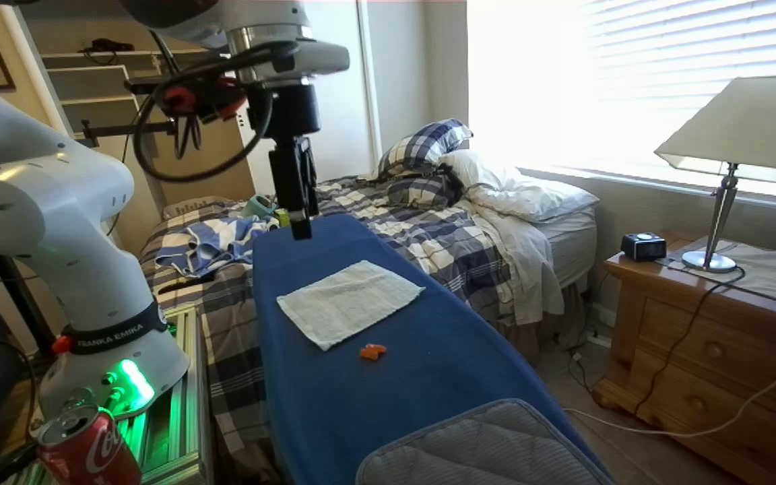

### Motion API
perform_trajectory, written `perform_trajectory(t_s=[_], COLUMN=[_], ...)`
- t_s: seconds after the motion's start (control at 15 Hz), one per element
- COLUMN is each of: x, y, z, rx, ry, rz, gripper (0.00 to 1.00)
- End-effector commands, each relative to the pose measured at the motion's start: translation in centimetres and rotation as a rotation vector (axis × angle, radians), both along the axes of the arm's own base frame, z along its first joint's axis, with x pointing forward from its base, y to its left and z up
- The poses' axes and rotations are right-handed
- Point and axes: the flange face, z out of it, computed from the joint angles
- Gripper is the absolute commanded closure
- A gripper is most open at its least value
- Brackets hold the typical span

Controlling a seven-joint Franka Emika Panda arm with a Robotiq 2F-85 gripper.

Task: Place the orange object on the cloth then fold the cloth corner to corner twice

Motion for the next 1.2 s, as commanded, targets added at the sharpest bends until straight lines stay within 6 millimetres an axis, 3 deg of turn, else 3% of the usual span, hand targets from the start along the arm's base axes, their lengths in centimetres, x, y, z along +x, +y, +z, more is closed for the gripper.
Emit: perform_trajectory(t_s=[0.0, 0.33, 0.67, 1.13], x=[0.3, 1.1, 2.5, 3.7], y=[-2.8, -4.6, -4.7, -4.5], z=[-4.7, -10.1, -14.1, -17.7], rx=[-0.037, -0.044, -0.048, -0.04], ry=[0.021, 0.04, 0.068, 0.072], rz=[-0.126, -0.177, -0.157, -0.132], gripper=[0.0, 0.0, 0.0, 0.16])
